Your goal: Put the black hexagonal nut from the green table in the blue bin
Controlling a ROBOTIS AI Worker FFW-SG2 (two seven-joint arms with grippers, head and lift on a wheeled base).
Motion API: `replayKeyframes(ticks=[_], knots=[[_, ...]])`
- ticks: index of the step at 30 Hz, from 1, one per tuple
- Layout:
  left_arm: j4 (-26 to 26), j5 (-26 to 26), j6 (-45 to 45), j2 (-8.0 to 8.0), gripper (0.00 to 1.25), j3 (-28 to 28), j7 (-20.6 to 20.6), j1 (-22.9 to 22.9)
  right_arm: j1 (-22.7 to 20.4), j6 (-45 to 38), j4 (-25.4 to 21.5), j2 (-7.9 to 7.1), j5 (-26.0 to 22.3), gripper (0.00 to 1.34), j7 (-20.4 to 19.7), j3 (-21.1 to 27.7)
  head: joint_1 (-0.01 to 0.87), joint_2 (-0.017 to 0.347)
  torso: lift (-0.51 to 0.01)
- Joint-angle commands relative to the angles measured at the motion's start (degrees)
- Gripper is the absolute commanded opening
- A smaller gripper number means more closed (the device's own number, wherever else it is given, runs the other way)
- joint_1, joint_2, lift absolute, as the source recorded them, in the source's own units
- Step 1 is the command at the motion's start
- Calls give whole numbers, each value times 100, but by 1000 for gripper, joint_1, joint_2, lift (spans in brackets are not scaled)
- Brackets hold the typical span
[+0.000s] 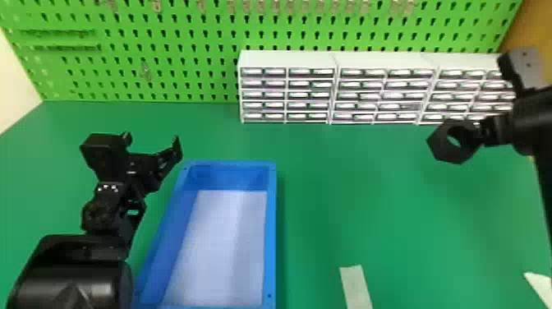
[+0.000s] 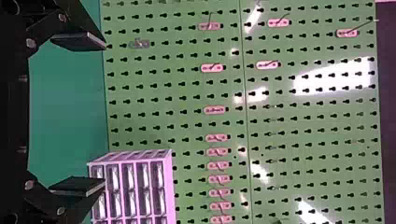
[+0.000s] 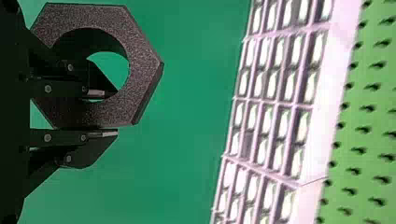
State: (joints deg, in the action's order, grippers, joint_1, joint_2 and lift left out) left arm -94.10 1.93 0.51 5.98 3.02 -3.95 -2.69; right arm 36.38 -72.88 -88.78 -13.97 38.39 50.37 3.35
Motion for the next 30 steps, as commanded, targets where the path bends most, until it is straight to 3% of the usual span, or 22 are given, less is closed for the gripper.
replayKeyframes(ticks=[1, 16, 30], knots=[[-3, 1, 2, 0, 1005, 6, 0, 6, 0, -25, -341, 79, -68, 262, 43, -159, 686, 52, -97], [-21, 1, 19, 0, 1005, 15, 0, 6, 150, 388, -746, 536, -1343, 261, 26, -818, 686, 52, -97], [-21, 9, 28, 0, 1006, 6, 0, -3, 255, 740, -790, 790, -2485, 261, 17, -1407, 686, 52, -97]])
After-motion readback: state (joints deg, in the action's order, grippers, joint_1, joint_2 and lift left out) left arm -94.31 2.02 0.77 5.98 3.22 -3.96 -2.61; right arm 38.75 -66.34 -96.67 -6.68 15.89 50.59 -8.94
